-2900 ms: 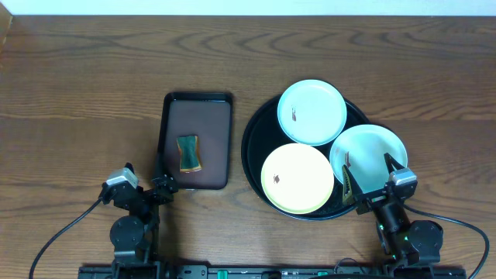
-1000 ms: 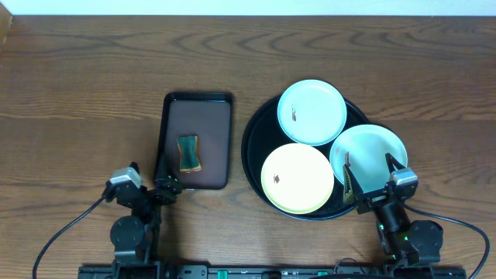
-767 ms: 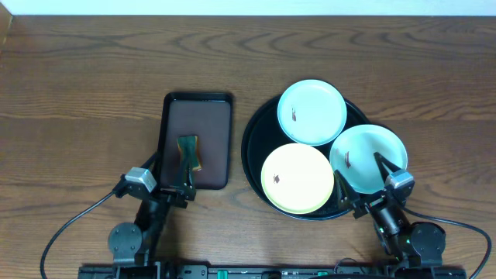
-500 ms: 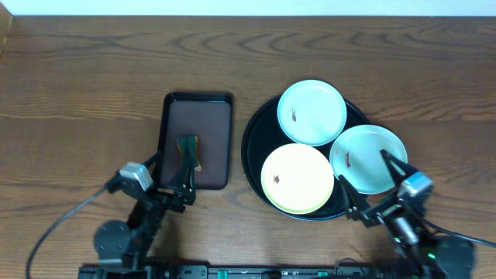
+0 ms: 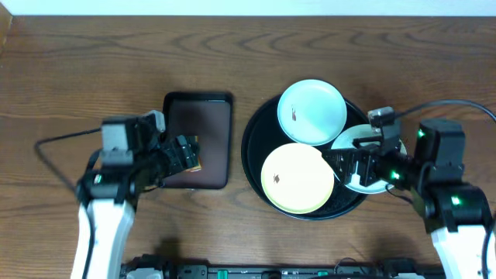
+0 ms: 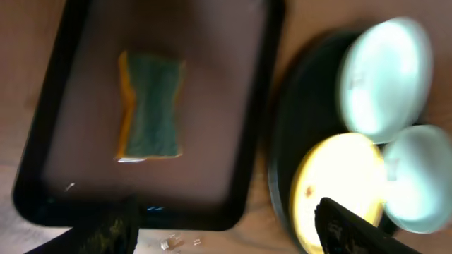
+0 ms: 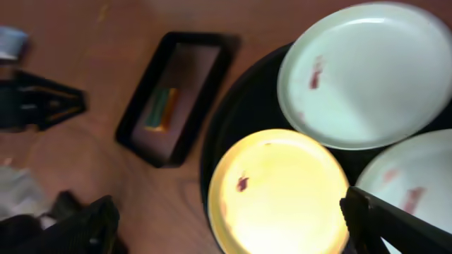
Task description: Clean dirty plates on tray and stack at the side
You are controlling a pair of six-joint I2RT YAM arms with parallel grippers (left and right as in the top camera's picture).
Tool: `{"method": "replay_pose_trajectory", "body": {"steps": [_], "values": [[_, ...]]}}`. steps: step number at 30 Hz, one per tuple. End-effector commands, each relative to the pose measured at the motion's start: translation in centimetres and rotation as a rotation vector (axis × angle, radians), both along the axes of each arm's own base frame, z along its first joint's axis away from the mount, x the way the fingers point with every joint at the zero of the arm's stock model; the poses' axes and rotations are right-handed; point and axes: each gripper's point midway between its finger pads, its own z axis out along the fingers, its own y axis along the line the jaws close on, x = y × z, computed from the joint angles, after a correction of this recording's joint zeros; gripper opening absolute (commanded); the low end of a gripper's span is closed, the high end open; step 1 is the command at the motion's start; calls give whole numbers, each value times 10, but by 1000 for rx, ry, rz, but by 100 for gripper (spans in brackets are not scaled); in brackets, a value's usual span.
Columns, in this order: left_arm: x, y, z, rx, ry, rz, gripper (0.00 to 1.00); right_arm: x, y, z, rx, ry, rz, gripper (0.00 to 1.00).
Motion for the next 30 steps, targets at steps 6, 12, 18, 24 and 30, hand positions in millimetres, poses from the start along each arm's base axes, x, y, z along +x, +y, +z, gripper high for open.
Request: {"method": "replay_pose_trajectory", "body": {"steps": [6,12,18,24,30], "values": [[16,21,-103,228,308,10,51,6,11,-6,49,50,61,88],[36,9,-153,308,326,-45,10,5,11,-7,54,67,55,85],[24,9,-166,366,392,-73,7,4,11,-7,56,70,52,85],[40,8,-103,350,250,-51,55,5,11,-7,56,70,52,85],[66,29,-86,484,99,-11,60,5,11,-7,63,81,43,86]]}}
